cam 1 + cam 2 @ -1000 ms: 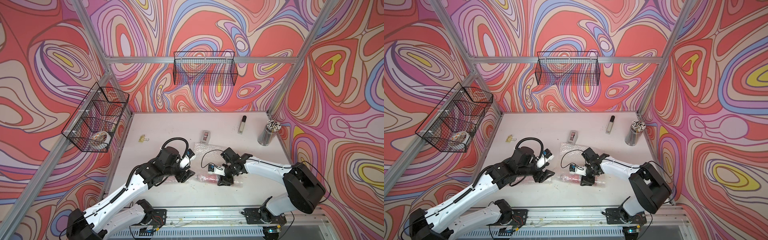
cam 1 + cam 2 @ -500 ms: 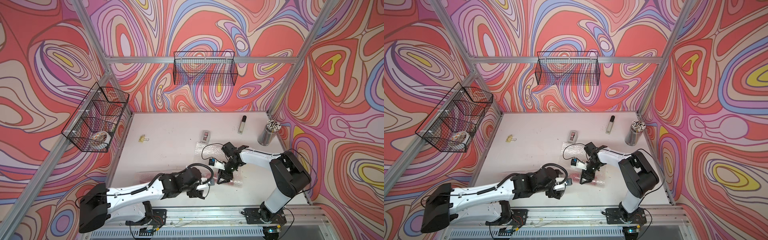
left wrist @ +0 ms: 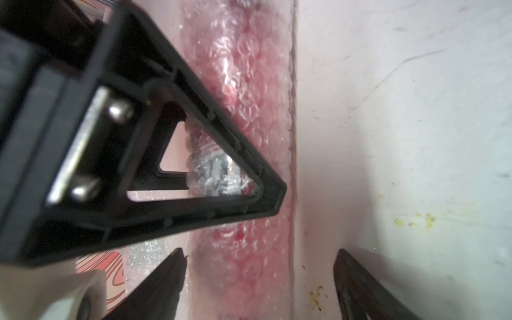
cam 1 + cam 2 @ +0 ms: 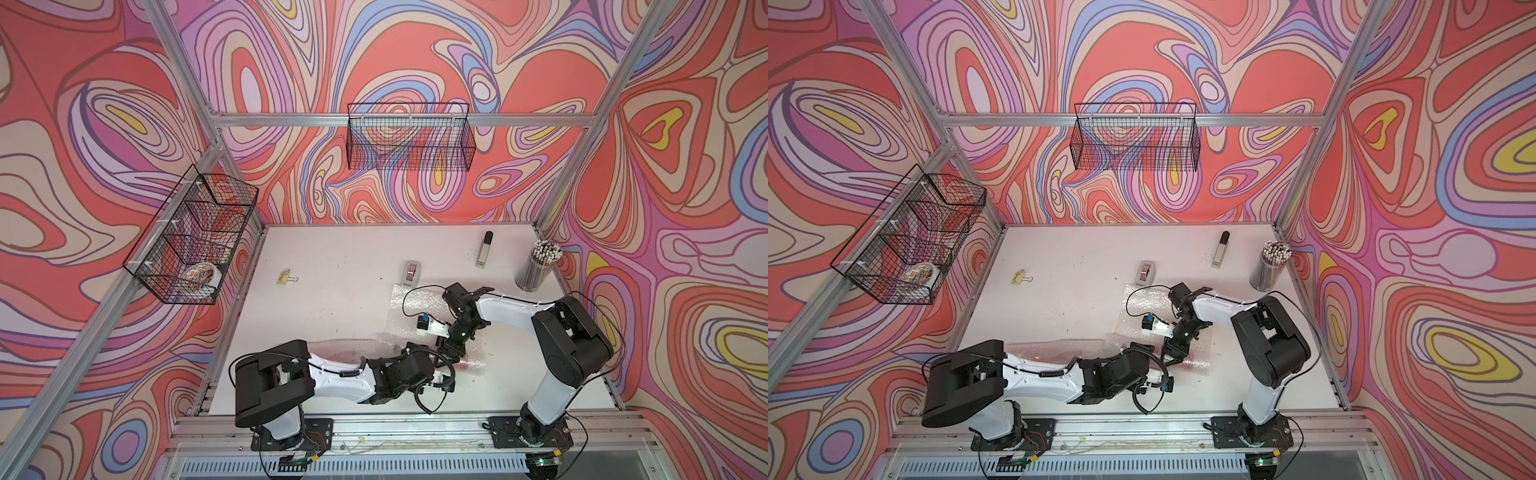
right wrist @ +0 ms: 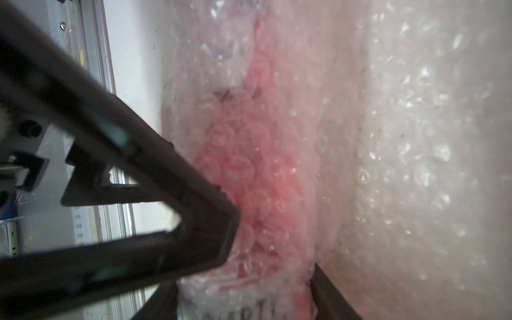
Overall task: Wrap wine bottles in bubble wrap
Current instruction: Wrap the wine bottle in bubble wrap.
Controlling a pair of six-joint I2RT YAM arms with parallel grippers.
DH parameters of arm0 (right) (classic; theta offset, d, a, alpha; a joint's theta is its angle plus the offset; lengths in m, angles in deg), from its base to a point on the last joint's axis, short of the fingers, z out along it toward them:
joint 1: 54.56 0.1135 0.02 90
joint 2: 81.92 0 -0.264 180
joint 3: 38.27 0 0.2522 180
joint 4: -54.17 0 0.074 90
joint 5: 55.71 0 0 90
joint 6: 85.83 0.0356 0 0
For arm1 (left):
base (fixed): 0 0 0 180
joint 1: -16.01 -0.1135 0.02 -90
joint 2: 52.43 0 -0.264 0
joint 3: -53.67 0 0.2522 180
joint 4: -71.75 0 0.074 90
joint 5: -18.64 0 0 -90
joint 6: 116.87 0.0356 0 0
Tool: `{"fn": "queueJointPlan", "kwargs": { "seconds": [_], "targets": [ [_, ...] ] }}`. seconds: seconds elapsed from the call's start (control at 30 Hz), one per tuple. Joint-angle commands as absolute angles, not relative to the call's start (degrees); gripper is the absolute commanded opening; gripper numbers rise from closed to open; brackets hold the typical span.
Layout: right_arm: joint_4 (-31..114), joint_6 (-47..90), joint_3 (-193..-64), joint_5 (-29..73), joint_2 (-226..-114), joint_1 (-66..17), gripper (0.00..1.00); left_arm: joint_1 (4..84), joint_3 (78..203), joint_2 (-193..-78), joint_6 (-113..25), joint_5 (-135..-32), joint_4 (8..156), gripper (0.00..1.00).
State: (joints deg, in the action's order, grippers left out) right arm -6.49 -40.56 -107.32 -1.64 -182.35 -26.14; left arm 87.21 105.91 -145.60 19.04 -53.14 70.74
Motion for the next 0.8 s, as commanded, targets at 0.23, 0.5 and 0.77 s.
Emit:
{"fn": "queueJointPlan", "kwargs": {
  "seconds": [0.23,0.5,0.77],
  "targets": [
    [-6.60,-40.52,-106.66,0.53,-184.78,-25.77,0.67,82.59,110.58,-148.02,17.29,-61.84,73.73,0.67],
    [-5.74,-40.39,-106.57,1.84,-181.25,-25.81,0.71,80.23,112.40,-149.55,15.67,-65.82,78.94,0.49],
    [-4.05,-39.68,-106.26,9.30,-170.49,-26.76,0.81,77.43,115.06,-150.54,11.85,-71.94,85.31,0.44]
  ]
}}
